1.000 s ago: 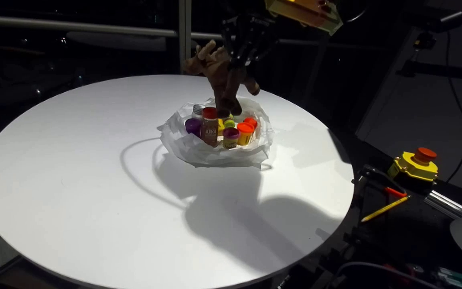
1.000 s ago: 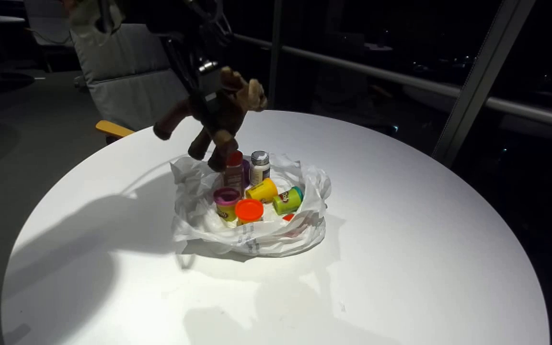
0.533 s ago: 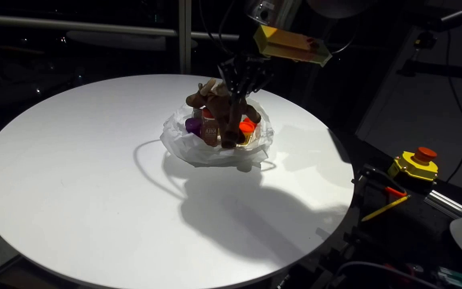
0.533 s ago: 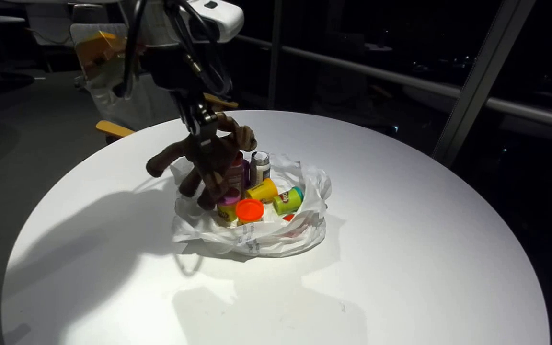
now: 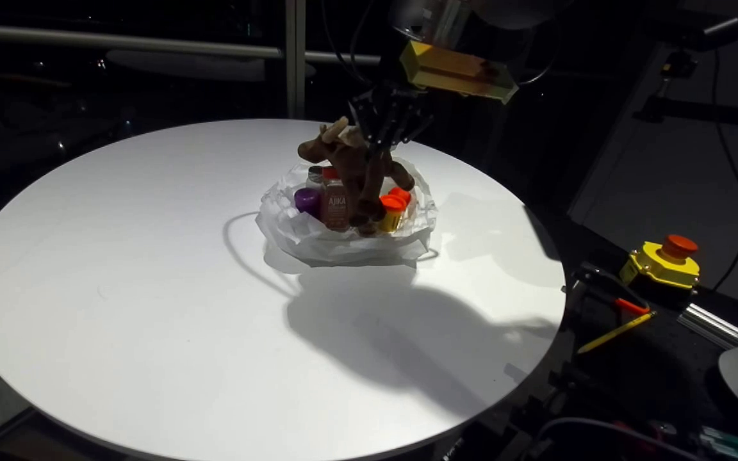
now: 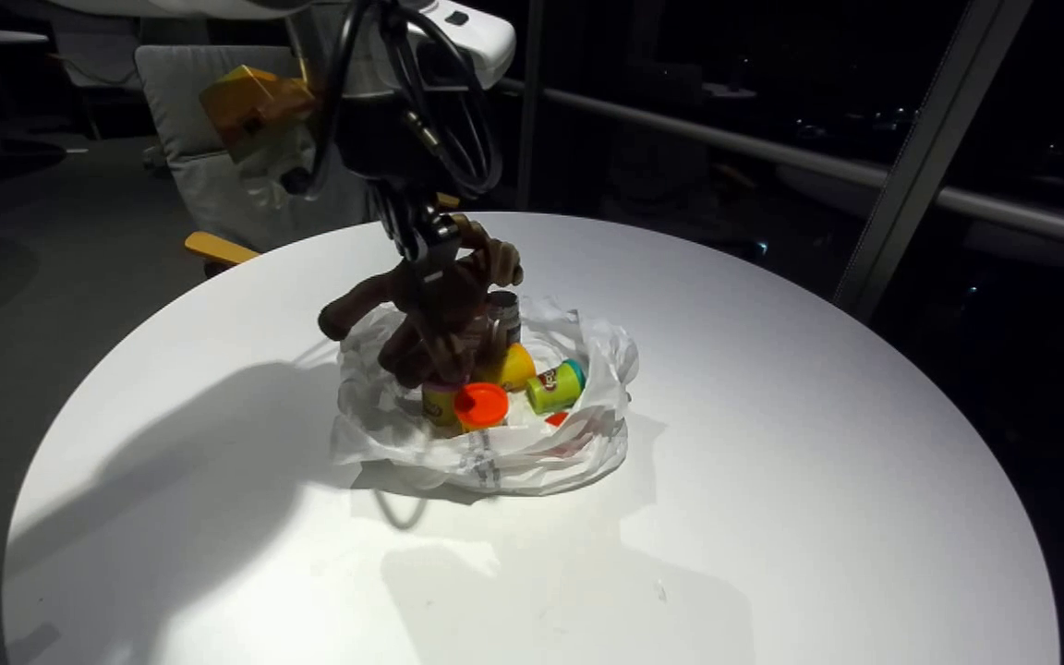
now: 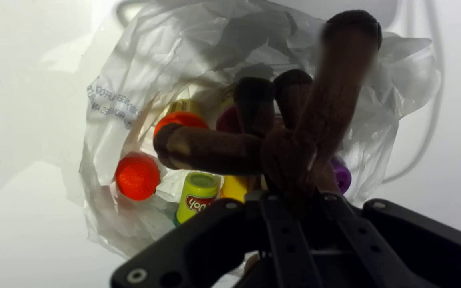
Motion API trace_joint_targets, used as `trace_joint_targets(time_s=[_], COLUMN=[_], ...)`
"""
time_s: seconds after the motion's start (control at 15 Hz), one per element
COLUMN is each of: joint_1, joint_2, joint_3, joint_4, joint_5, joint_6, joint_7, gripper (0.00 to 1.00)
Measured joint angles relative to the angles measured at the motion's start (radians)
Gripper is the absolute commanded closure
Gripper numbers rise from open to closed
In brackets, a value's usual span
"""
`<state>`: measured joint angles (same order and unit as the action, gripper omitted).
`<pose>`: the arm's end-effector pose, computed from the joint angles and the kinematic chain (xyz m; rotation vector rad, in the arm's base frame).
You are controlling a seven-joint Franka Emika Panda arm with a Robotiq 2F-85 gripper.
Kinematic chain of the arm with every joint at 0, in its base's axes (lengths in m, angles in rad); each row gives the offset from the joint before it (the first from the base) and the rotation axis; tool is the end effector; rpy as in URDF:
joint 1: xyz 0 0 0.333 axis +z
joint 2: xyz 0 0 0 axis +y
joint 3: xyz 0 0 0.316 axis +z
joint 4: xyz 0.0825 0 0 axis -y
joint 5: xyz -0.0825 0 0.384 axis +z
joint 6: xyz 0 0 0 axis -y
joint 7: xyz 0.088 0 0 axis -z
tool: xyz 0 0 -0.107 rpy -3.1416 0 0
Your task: Pick up all the objects from the table and put them in the plastic bag.
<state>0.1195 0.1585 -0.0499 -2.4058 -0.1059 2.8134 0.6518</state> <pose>0.5199 0.0413 0.2732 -2.9901 0.7390 -0.3898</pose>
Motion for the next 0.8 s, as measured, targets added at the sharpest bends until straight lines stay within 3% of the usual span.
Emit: trace_joint_targets(time_s=[0.07, 0.13, 0.67, 0.8], joint_1=[-0.006, -0.011, -0.019, -0.019], joint_2=[0.005, 0.009, 0.04, 0.039], joint_3=[-0.001, -0.002, -0.001, -0.001], joint_4=[0.006, 0.01, 0.019, 0.019], joint_5=[0.001, 0.003, 0.004, 0.004], joint_6=[0.0, 0.0, 0.001, 0.004], joint_7=[-0.003, -0.008, -0.076, -0.09], gripper=[0.7, 0.6, 0.01, 0.0])
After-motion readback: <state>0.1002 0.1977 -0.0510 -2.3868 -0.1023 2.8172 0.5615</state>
